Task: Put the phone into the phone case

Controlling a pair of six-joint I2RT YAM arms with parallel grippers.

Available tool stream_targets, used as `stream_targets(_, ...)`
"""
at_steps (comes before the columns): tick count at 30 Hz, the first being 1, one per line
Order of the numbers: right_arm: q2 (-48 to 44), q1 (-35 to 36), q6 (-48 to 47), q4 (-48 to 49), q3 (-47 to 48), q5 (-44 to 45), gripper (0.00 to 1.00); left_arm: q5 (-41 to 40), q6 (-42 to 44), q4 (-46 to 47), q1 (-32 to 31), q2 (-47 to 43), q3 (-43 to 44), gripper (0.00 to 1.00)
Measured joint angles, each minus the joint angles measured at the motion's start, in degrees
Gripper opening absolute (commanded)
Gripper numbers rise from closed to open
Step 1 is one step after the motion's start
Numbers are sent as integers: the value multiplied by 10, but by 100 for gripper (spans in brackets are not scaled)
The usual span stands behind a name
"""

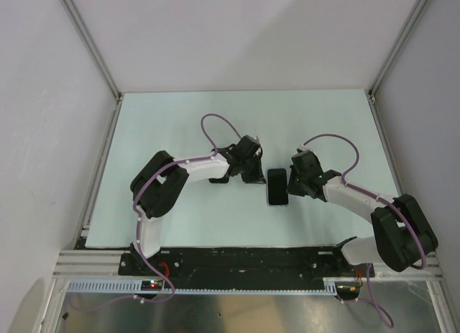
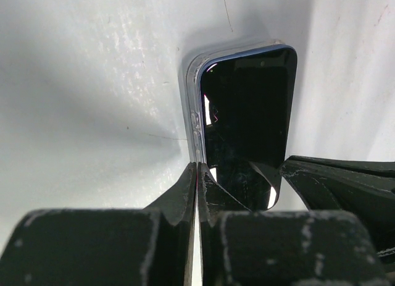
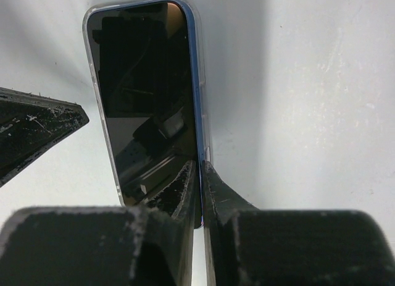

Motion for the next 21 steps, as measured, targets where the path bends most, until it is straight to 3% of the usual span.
stream_targets(5, -11, 0, 4, 11, -13, 2, 0, 0, -3, 0, -4, 0, 0, 3)
stream_targets(21, -3, 27, 19, 28, -23, 41, 0, 0, -14, 0, -10, 5, -6, 1)
